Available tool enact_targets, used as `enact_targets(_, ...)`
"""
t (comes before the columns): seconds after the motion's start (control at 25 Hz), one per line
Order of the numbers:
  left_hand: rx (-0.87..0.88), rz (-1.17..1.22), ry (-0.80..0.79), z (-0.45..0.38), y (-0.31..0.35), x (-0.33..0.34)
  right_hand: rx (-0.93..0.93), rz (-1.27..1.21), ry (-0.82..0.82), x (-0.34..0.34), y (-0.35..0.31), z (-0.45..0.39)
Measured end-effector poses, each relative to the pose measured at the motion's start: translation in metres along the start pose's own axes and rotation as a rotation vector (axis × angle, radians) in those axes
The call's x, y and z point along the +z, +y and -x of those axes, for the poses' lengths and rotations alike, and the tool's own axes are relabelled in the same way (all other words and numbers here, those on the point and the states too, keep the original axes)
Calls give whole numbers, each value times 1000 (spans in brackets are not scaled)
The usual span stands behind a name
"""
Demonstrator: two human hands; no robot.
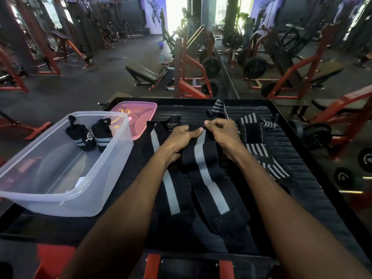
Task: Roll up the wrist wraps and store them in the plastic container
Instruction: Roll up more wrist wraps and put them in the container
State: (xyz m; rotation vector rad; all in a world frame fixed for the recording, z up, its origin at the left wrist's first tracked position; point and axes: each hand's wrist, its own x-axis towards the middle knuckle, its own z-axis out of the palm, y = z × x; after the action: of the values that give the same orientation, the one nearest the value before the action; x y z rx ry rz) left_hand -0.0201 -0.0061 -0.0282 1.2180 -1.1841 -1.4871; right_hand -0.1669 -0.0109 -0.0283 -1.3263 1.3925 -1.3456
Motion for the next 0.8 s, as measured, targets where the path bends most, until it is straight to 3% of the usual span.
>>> enact_targets(0.28,76,12,163,-7,-4,-2,58,-38,-8,-2,-3,0)
enact_targets(0.44,122,62,183,-7,-4,-4,194,-70,-141,-3,-4,3)
enact_targets(0.64,149,149,169,-7,-3,-2,103,-105,-133,-5,-8,4)
enact_targets(0.8,231,10,190,-8,-5,-4,100,-124,-171,-8,-9,5)
